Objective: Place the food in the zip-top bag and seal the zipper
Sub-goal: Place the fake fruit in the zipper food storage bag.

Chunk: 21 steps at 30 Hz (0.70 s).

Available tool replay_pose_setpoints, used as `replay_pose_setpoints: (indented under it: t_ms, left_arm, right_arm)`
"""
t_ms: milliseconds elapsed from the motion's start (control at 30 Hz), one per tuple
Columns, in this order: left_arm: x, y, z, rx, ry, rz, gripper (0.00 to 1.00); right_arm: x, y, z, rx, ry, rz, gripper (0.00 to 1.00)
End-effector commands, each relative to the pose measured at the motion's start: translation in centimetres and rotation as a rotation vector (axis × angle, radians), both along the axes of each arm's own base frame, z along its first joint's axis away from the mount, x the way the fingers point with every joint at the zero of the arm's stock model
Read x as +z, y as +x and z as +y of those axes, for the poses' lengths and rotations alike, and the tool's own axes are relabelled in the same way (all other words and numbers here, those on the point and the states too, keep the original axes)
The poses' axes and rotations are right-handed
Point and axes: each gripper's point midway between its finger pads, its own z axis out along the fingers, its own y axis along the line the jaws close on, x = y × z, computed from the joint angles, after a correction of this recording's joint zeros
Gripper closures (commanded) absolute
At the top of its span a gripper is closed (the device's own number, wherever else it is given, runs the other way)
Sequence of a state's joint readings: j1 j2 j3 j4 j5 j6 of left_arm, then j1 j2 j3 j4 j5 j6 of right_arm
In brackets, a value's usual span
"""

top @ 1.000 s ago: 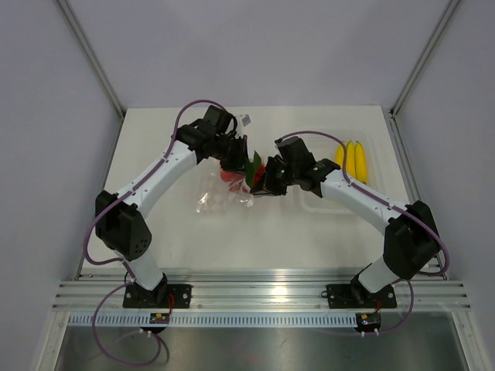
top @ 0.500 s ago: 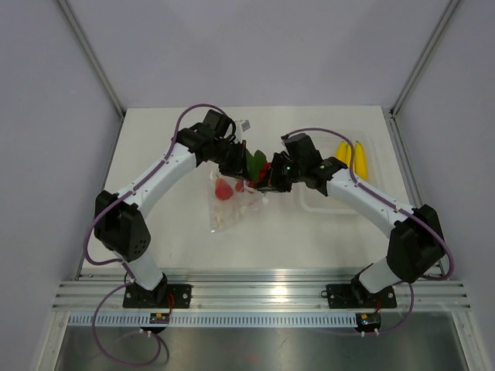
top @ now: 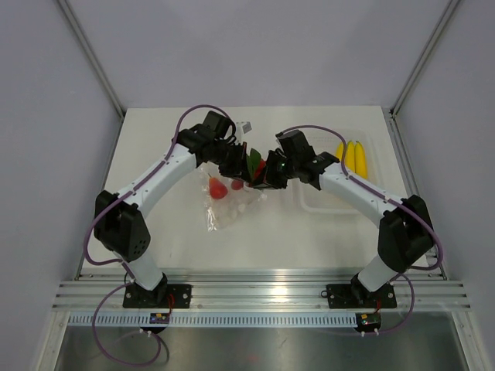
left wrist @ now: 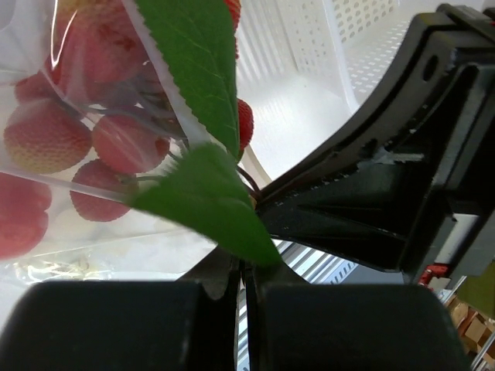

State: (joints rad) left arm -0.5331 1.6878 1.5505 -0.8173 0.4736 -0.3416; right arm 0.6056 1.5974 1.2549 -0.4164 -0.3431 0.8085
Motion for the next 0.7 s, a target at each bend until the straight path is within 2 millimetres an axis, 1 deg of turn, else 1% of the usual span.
replay_pose_setpoints:
  t_ms: [0,133,300,367,400,467,533,567,600,633,667]
  left_arm:
    - [2.5,-1.0,-0.2,-0.054,-0.069,-0.053,1.0]
    - [2.3,-1.1,0.0,-0.059,-0.057,-0.054,1.0]
    - [2.0,-1.1,0.2,-0.057,-0.044,-0.051,1.0]
    - [2.2,-1.2,0.0,-0.061,-0.057,-0.053,1.0]
    - [2.3,-1.0,0.0,-0.054,-0.062,-0.055,1.0]
    - [2.5,-0.7,-0.2,-0.044,-0.069,-0.058,1.0]
    - [3.0,-0.4,-0.4,-0.032,-0.083,-0.068,1.0]
    - [3.1,-0.2,-0.7,-0.029,-0.096,-0.066,1.0]
    - [3.3,-0.2,-0.8,-0.029,-0.102,-0.061,1.0]
    - [3.7,-0.1,-1.1,-0.037,-0.12,-0.061,1.0]
    - [3.7,-0.1,-1.3,-0.039,-0.126,-0.054,1.0]
  right_arm:
    - [1.5,1.3,0.5,0.032,0.02,-0.058,1.0]
    - [2.4,2.0,0.4,0.053,-0.012,-0.084,1.0]
    - [3.0,2.3,0.4,0.051,-0.023,-0.106,1.0]
    - [2.6,2.2,0.5,0.058,-0.013,-0.092,1.0]
    - [2.0,1.9,0.7,0.072,-0.007,-0.077,1.0]
    - [1.5,1.5,1.2,0.088,0.014,-0.064,1.0]
    - [0.7,0.7,1.7,0.121,0.029,-0.052,1.0]
    - [0.7,0.5,2.0,0.133,0.03,-0.056,1.0]
    - [-0.2,-0.3,2.6,0.161,0.015,-0.036,1.0]
    - [-0.3,-0.6,3.0,0.179,0.014,-0.035,1.0]
    - [-1.0,-0.9,3.5,0.201,0.003,-0.025,1.0]
